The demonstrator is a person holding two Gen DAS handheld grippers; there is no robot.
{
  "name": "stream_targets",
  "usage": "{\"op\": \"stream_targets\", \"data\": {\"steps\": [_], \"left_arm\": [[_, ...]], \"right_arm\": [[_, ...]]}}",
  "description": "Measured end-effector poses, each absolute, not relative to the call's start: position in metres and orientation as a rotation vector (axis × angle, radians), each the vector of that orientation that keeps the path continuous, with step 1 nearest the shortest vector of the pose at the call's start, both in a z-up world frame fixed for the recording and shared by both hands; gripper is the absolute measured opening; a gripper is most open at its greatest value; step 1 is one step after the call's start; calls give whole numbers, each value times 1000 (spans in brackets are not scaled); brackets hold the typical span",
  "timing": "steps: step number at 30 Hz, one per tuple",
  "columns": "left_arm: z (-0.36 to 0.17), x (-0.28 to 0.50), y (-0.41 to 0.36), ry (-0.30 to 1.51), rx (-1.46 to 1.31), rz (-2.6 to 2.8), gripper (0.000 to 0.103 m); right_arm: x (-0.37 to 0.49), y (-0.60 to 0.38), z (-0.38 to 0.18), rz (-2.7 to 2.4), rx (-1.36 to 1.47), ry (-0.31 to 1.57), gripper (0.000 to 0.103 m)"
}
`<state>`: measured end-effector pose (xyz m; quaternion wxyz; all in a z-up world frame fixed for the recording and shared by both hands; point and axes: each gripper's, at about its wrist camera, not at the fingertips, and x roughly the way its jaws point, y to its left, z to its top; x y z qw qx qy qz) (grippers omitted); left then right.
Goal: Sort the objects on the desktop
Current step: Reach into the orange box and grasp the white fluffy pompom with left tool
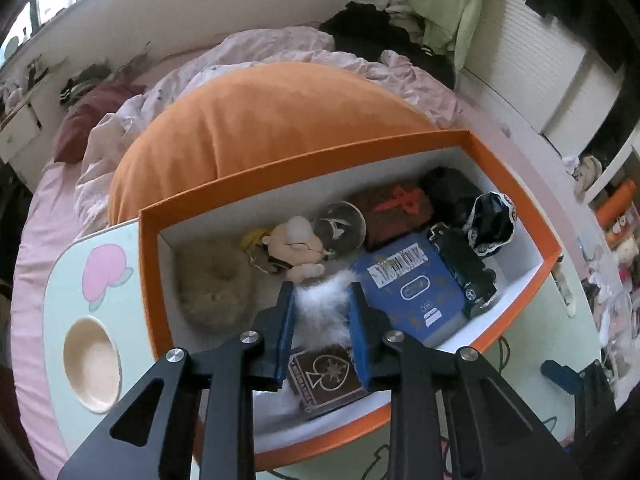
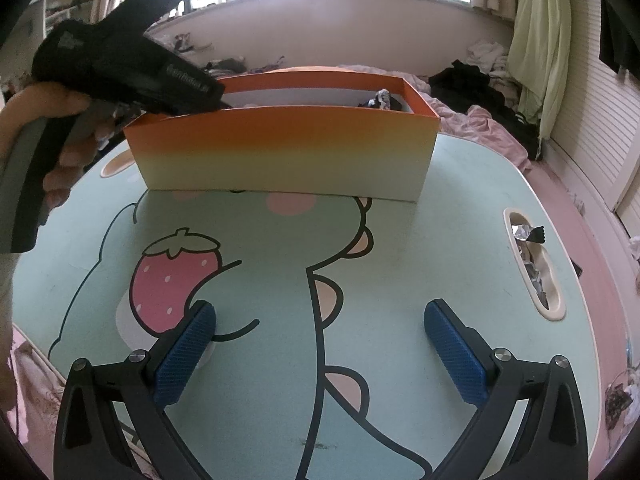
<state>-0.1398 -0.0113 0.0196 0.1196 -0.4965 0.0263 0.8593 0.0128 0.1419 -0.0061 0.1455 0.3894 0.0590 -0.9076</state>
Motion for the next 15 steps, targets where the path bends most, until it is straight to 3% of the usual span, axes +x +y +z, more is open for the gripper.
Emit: {"op": "stream_targets", "data": {"steps": [5, 10, 15], "left_arm": [[21, -143, -24, -49, -1364, 2513, 19], [58, -116, -46, -192, -1164, 2545, 3], [87, -68, -54, -269, -1006, 2478, 3]], "right_arm": [[13, 140, -5, -2614, 1121, 171, 103], [13, 140, -5, -2614, 1120, 171, 103], [13, 140, -5, -2614, 1120, 170, 103]]}}
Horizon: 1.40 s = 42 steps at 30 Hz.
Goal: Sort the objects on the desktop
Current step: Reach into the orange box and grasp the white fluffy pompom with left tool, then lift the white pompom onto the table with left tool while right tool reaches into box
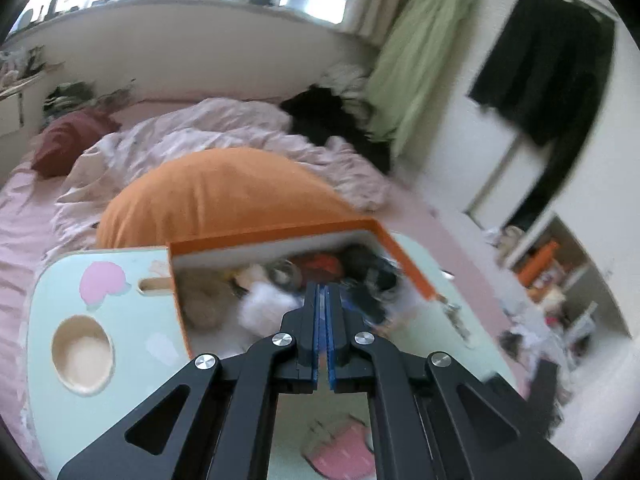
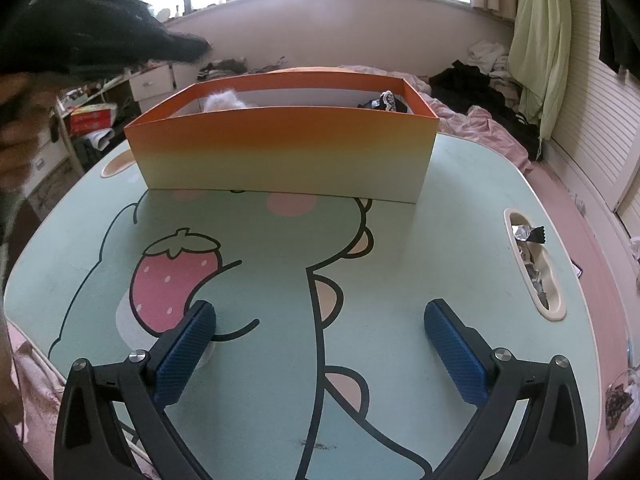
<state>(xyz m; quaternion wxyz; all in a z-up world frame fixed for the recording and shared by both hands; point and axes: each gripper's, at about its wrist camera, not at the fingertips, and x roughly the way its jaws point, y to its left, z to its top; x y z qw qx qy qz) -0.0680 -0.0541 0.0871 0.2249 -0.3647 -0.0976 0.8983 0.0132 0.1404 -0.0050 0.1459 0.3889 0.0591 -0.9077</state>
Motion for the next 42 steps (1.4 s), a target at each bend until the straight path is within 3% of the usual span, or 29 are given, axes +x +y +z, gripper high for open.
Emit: {"op": "stream_targets", "data": {"steps": [3, 5, 7, 9, 13, 19, 21, 24, 27, 32, 39, 42], "left_arm": [[73, -48, -50, -229, -1037, 2469, 3], [61, -54, -54, -241, -1103, 2500, 11], [55, -72, -64, -290, -1167, 2556, 35], [54, -95, -69, -337, -1223, 2585, 52], [45, -122, -63, -224, -1312, 2619, 52], [21, -146, -26, 155, -1503, 2568, 52], [12, -146, -13, 311, -1518, 2561, 50], [10, -145, -11, 374, -1526, 2570, 39], [14, -143, -20, 357, -1485, 2604, 22], [22, -131, -30, 312, -1404, 2623, 20], [86, -94, -56, -46, -1141, 2569, 20], [95, -58, -52, -87, -1066, 2489, 21]], "right_arm": [[13, 141, -5, -2614, 1119, 170, 103], [13, 140, -4, -2614, 1120, 170, 103], [14, 140, -5, -2614, 1119, 170, 103], [13, 141, -5, -2614, 1118, 169, 103], [14, 140, -4, -2614, 1117, 169, 103], [14, 140, -4, -2615, 1114, 167, 103], [14, 139, -3, -2614, 1114, 169, 103], [15, 138, -2, -2615, 1112, 168, 103], [15, 137, -2, -2615, 1110, 170, 103], [15, 137, -1, -2616, 1111, 164, 103], [16, 138, -3, -2616, 1110, 168, 103], [15, 138, -3, -2614, 1114, 167, 103]]}}
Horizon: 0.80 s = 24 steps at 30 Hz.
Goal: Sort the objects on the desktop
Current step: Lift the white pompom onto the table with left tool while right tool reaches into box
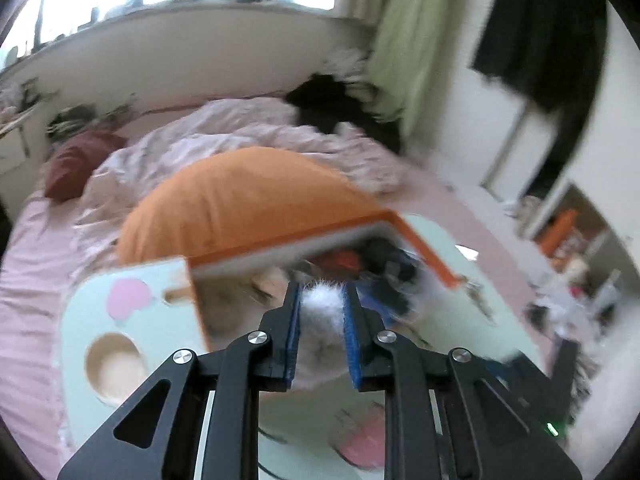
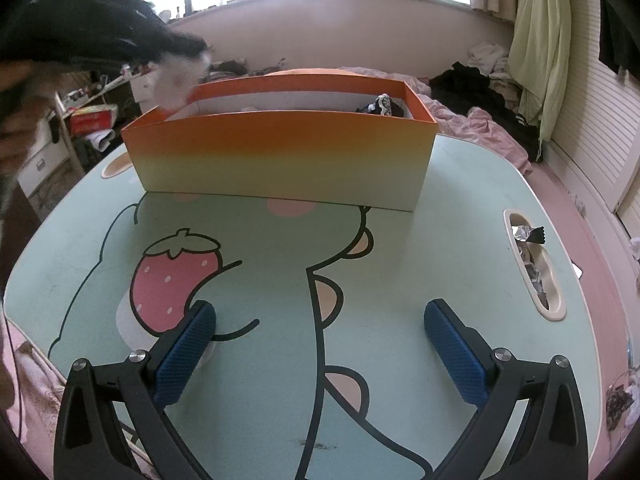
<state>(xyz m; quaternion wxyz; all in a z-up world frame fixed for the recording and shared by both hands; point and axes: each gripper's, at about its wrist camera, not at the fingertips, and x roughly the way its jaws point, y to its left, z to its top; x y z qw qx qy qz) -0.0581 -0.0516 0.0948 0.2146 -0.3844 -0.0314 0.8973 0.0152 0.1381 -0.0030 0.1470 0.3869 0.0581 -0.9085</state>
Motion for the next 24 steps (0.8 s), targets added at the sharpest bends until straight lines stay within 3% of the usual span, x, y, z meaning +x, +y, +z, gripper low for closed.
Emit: {"op": "stream_targets", "data": {"steps": [4, 6, 10, 13, 17, 21, 24], "left_arm": [[53, -31, -57, -252, -1142, 2431, 26], [30, -26, -64, -326, -1136, 2427, 32], [10, -19, -67, -387, -1062, 2537, 64], [6, -16, -72, -460, -1037, 2527, 66], [9, -15, -76, -453, -1018, 2539, 68], [10, -12, -75, -445, -1003, 2547, 69], [11, -12, -76, -464, -990, 2539, 69]], "right_arm": [[14, 150, 7, -2634, 1062, 52, 103], [12, 164, 32, -2668, 933, -49, 97], [-26, 177, 88, -2659, 875, -104, 64], [-81, 175, 105, -2596, 1002, -67, 41], [-137, 152, 87, -2551, 1232, 75, 39], [-155, 137, 58, -2609, 1281, 280, 44], [-158, 130, 43, -2610, 1310, 400, 40]]}}
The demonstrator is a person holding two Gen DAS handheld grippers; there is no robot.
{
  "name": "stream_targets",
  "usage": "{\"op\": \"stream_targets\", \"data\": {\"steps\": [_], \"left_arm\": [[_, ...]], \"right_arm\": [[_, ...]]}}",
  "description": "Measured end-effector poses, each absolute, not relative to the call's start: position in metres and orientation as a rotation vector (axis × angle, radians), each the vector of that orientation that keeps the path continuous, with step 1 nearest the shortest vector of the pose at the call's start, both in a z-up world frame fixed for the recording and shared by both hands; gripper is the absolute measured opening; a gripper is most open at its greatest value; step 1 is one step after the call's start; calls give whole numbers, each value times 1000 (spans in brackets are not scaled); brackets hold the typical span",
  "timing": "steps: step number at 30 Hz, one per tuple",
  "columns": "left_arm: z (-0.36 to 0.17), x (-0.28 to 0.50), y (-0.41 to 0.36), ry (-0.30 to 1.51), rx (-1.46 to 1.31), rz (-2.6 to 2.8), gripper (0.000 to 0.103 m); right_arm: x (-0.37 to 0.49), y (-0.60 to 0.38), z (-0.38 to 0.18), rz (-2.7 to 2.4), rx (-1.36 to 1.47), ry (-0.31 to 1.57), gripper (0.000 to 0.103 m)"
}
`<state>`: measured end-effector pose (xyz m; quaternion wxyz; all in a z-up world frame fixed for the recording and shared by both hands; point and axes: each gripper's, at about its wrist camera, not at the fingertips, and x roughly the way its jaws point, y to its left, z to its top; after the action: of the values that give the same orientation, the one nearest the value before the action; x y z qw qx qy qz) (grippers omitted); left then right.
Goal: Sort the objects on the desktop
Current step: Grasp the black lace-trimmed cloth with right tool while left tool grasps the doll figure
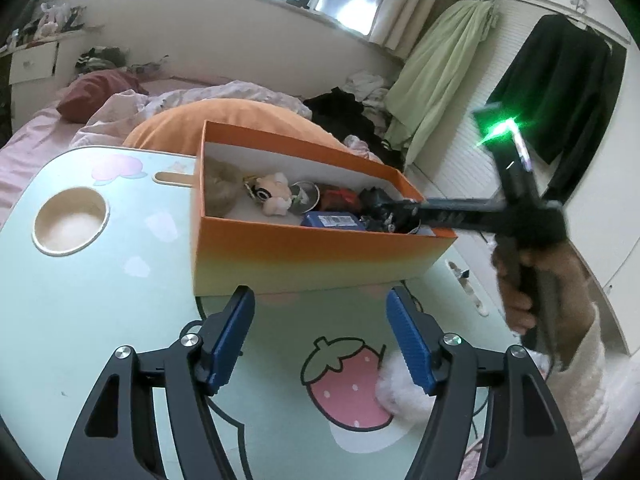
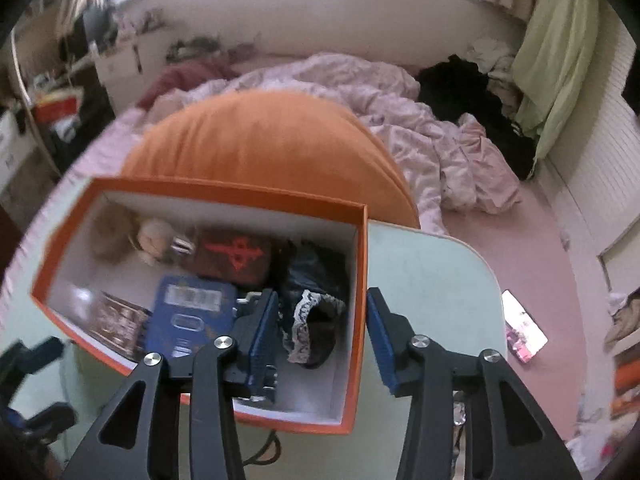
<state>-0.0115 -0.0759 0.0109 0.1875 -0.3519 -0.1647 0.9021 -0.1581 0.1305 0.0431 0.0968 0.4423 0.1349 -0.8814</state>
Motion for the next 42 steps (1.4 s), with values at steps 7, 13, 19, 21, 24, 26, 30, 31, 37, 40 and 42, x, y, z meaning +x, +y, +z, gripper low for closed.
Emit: {"op": "stream_targets", "data": {"steps": [7, 13, 19, 21, 24, 26, 30, 31, 37, 40, 42], "left_arm": [[14, -12, -78, -479, -977, 2543, 69], [10, -15, -77, -500, -992, 2515, 69], [11, -13, -74, -479, -986, 2513, 69], [13, -12, -75, -474, -978, 2522, 69], [23, -13, -76, -460, -960, 2545, 69], [34, -17, -75, -431, -939, 2578, 69], [60, -42, -64, -280, -1002, 2646, 69], [62, -53, -59, -242, -1056, 2642, 69], [47, -134, -35, -145, -1371, 2570, 48], [36, -161, -27, -40, -1447, 2623, 44], [32, -168, -27, -24, -1451, 2651, 42]], "right_arm": [[-146, 161, 63, -2693, 1115, 153, 27], [-155, 146, 70, -2511, 1247, 145, 40], [-169, 121, 36, -2468, 1438, 319, 16], [-162, 120, 39, -2485, 1374, 338, 12], [-143, 136, 61, -2508, 1196, 156, 9], [-120, 154, 84, -2502, 1033, -5, 8], [-69, 187, 101, -2329, 872, -274, 8], [-60, 192, 95, -2281, 883, -315, 8], [-36, 197, 16, -2091, 1141, -410, 10], [-35, 199, -9, -2126, 1212, -375, 12], [-33, 201, -11, -2144, 1200, -370, 15]]}}
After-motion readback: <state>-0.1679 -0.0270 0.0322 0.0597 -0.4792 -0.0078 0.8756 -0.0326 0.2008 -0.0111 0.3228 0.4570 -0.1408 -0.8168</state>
